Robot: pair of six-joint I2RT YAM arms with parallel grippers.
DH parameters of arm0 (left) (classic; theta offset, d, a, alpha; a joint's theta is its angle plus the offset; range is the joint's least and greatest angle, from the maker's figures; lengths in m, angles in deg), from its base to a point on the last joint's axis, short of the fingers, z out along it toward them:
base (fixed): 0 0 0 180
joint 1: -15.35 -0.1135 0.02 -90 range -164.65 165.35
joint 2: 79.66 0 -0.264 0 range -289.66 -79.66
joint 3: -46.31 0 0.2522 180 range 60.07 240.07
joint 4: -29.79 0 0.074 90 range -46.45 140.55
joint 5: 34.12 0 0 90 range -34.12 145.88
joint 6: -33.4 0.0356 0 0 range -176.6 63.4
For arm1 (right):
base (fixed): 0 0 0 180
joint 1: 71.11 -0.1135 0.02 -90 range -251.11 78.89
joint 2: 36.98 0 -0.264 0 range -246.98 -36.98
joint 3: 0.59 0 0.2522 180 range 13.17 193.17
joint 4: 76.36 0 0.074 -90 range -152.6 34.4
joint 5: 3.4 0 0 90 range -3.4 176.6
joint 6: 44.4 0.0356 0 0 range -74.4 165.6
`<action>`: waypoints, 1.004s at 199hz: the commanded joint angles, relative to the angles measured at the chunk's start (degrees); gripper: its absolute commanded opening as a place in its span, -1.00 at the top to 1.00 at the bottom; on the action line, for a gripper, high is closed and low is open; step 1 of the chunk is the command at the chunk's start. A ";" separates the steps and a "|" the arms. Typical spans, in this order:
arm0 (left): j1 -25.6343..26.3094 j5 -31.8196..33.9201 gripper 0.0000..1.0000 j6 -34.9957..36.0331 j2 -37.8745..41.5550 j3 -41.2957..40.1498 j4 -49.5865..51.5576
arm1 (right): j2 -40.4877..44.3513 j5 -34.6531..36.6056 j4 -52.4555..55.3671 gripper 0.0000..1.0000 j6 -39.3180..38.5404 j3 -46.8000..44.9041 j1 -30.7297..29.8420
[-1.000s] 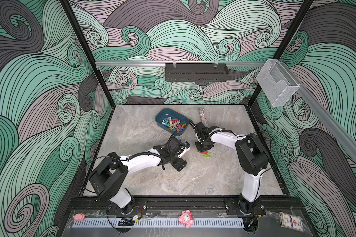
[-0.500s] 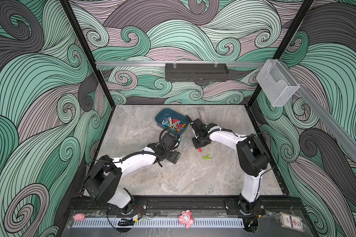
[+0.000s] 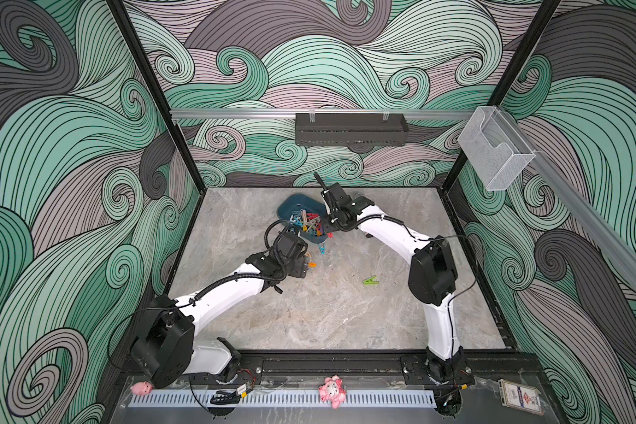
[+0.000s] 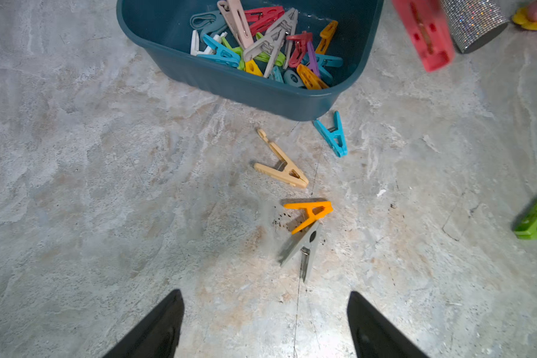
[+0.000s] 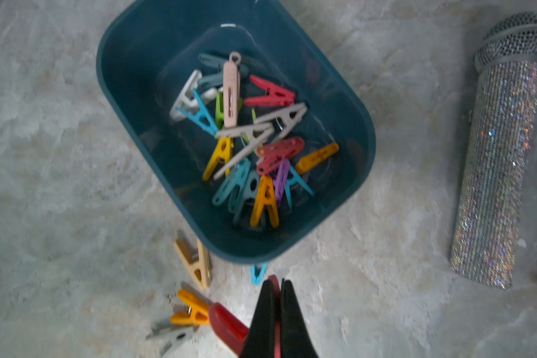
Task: Put the clothespins into the storage box
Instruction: Place the clothespin in the storage box, then pick up the clothespin from the center of the board.
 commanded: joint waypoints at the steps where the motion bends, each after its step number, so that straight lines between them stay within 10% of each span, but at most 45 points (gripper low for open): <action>1: -0.27 1.40 -0.70 -1.25 0.49 0.25 0.18 | -5.21 2.28 3.24 0.91 1.50 7.07 0.77; 61: -0.27 0.66 -0.70 -1.17 0.07 -0.71 -0.04 | -15.54 3.47 8.23 0.86 0.60 22.79 2.34; 109: -0.28 0.81 -0.70 -0.41 0.08 -0.47 -0.03 | -13.78 4.21 10.34 0.39 -0.51 24.85 2.32; 200: 2.54 -11.07 -0.71 7.42 0.33 -1.78 -6.67 | 16.03 3.15 2.73 0.34 1.53 -19.19 1.42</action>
